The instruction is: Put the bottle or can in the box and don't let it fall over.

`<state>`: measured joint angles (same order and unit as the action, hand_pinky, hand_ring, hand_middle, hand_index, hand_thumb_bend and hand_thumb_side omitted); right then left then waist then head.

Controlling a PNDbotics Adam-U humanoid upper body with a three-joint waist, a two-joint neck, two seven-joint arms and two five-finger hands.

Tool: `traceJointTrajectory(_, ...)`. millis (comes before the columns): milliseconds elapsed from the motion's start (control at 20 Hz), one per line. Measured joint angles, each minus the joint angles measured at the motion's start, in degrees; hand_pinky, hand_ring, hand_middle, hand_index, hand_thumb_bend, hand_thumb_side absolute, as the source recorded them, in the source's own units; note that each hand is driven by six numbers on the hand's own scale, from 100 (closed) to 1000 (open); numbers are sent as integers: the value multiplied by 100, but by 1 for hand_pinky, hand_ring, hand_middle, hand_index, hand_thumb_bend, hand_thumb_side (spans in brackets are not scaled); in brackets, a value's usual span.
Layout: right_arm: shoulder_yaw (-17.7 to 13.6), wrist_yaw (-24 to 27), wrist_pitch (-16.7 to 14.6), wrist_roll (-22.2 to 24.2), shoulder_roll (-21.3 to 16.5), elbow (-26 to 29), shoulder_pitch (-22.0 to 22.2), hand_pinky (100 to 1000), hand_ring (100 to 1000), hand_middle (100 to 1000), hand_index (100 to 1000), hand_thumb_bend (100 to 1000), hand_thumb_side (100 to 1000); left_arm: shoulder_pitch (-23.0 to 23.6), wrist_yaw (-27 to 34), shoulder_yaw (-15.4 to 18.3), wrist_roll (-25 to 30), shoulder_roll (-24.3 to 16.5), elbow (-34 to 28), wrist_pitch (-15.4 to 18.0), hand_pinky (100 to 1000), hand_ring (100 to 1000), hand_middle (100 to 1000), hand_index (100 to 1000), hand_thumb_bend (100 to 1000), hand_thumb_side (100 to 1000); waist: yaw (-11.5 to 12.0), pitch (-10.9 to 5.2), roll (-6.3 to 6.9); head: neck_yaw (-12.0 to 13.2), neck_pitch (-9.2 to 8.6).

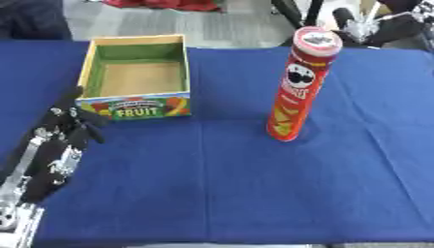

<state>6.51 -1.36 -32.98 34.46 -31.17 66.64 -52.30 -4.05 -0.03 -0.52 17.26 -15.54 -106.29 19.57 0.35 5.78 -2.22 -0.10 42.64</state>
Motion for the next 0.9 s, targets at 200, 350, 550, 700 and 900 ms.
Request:
traceJointTrajectory(200,53,208,-18,-18,-291,235,290,1000,893,1000,1000,100,242,-6,0,-1,11,0,0,11,527,733,577,1000,100,609,7,20,5,-8,-38)
traceJointTrajectory(350,62,312,15,15,-392,346,347,1000,893,1000,1000,100,241,-7,0,-1,18,0,0,18,526,733,577,1000,100,609,12,22,6,-9,-40)
traceJointTrajectory(550,62,361,50,51,-403,364,347,1000,893,1000,1000,100,240,-8,0,-2,22,0,-1,21,526,734,578,1000,100,608,14,23,6,-19,-43)
traceJointTrajectory(700,60,358,56,56,-402,365,340,1000,895,1000,1000,100,233,-8,0,-4,25,0,-1,22,526,734,578,1000,100,607,14,23,9,-44,-46)
traceJointTrajectory(900,60,281,53,53,-380,365,331,1000,900,1000,1000,100,219,-8,0,-13,26,1,-1,24,526,734,578,1000,100,608,20,25,27,-59,-50)
